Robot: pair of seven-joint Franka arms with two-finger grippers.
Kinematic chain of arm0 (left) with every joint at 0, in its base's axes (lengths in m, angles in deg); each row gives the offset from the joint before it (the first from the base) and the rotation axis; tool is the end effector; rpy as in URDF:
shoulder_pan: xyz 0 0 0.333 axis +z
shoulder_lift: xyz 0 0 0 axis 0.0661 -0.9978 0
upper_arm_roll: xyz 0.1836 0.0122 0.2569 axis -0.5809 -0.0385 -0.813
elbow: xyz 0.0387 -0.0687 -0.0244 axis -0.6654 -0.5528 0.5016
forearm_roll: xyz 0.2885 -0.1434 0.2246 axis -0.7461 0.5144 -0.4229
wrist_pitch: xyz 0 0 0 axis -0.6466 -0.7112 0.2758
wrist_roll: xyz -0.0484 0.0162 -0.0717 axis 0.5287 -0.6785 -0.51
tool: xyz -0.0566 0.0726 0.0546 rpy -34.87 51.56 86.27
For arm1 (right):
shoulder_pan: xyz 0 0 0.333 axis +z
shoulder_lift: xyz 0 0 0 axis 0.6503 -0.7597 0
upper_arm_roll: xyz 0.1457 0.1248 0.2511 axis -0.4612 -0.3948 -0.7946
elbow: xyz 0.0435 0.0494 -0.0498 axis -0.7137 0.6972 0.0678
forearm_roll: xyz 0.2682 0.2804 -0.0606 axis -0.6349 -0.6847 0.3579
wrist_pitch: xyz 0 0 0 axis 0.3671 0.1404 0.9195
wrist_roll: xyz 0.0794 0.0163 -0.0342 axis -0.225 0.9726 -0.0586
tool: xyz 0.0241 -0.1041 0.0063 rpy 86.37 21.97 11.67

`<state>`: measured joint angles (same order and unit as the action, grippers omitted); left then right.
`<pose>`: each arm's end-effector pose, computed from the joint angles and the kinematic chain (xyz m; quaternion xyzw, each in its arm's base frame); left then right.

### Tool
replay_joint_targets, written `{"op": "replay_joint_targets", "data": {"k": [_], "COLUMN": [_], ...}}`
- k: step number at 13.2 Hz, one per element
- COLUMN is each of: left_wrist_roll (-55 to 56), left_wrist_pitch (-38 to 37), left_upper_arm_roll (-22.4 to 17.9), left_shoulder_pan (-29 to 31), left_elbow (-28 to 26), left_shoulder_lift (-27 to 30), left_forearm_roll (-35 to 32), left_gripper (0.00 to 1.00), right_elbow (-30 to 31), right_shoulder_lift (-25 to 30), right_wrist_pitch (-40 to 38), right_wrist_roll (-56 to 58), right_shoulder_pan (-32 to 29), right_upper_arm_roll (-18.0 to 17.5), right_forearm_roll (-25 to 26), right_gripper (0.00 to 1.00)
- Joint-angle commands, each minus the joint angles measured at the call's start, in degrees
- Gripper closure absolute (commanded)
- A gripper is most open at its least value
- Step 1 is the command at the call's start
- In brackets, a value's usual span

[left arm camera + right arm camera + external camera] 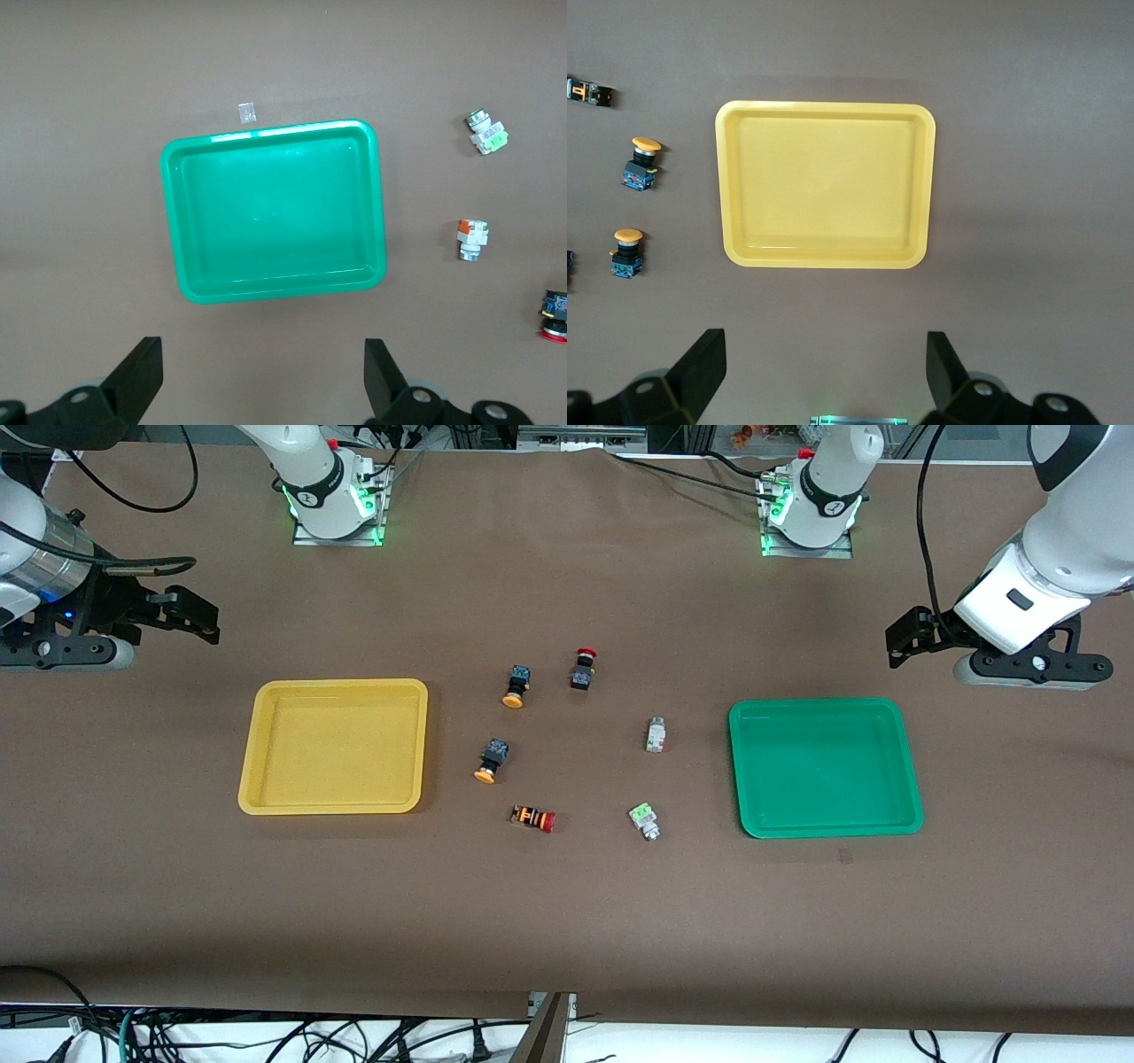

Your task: Place green and yellow buttons in trays

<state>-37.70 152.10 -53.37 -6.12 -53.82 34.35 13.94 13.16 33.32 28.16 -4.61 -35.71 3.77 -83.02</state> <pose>0.5587 -0.0789 0.5804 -0.9993 0.0280 0.0144 0.0177 0.5623 0.0708 0.6025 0.9985 0.0171 -0.0496 0.0141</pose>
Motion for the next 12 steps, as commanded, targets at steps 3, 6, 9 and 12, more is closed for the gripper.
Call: {"op": "replay_joint_targets", "data": {"k": [3, 6, 9, 12], "left_wrist_roll": [-0.40, -0.40, -0.23, -0.05], "left_wrist_pitch": [0.00, 0.00, -0.70, -0.62], "left_upper_arm_roll": [0.11, 0.20, 0.29, 0.37], "left_shoulder_pan": [0.22, 0.22, 0.13, -0.48], "left_elbow": [1.24, 1.41, 2.29, 2.12], "left_shoulder_lift": [-0.41, -0.50, -1.20, -1.99], "left_forearm_roll": [1.34, 1.25, 1.42, 1.42], "left_gripper": [0.00, 0.00, 0.00, 0.00], "right_elbow": [-1.81, -1.81, -1.81, -1.72], "right_shoulder_lift": [-0.77, -0.77, -4.10, -10.50], "right_wrist_pitch": [-1.17, -0.83, -0.21, 3.39], "right_wrist_roll": [1.11, 0.85, -0.12, -0.38], "right_shoulder_pan": [-0.54, -0.46, 0.59, 1.39], "right_upper_arm_roll": [-0.43, -0.52, -0.96, -0.96], "right_forearm_roll": [0.45, 0.36, 0.27, -0.08], "right_gripper": [0.00, 0.00, 0.00, 0.00]}}
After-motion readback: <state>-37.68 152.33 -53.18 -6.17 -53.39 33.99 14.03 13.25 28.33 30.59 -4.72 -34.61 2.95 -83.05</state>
